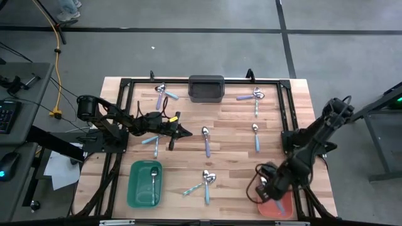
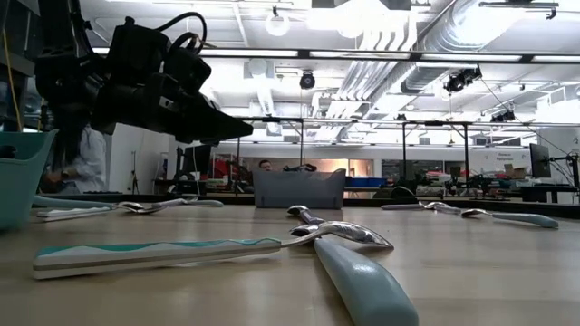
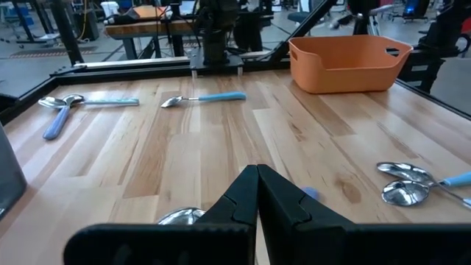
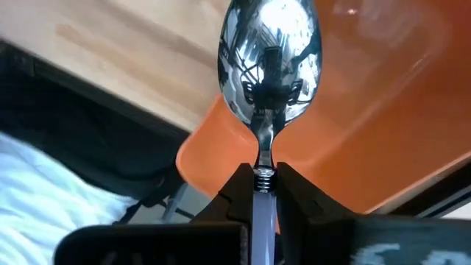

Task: Sort silverware by color (type)
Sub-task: Put the purple spoon into the orange bin

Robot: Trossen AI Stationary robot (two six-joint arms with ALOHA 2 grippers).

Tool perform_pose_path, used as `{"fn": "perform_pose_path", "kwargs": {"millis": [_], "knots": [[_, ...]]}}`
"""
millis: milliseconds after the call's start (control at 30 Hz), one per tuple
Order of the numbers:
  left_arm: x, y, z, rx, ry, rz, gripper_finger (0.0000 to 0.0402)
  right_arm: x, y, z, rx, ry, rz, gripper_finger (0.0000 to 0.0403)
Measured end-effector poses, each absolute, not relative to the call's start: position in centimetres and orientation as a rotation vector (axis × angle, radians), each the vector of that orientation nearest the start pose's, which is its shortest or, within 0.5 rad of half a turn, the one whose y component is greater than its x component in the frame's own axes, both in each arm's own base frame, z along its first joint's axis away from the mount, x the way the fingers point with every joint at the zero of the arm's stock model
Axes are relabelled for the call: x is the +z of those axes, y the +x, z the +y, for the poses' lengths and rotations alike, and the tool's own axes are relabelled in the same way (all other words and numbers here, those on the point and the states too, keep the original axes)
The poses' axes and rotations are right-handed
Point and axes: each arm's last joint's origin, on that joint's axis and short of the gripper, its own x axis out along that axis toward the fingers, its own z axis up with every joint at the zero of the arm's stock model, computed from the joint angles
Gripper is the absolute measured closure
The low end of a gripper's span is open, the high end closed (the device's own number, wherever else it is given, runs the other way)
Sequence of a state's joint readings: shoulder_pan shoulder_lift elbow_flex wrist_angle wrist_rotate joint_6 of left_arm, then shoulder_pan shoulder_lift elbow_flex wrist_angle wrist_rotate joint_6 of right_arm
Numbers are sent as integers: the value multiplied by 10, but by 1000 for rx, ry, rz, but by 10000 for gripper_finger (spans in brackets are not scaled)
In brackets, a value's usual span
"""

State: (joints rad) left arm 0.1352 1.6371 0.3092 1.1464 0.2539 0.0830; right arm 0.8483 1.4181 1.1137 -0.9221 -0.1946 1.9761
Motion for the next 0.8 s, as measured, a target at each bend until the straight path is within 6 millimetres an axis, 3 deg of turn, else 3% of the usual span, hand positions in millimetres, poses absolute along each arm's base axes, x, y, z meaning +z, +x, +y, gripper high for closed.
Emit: {"fn": "perform_pose_path", "kwargs": {"millis": [333,800], "knots": [[126,248,18,-157,50,177,401,234,161,234,-634,1148,1487,391],[124,249,3,-167,58,199,401,209,164,233,-756,965,1493,391]]}}
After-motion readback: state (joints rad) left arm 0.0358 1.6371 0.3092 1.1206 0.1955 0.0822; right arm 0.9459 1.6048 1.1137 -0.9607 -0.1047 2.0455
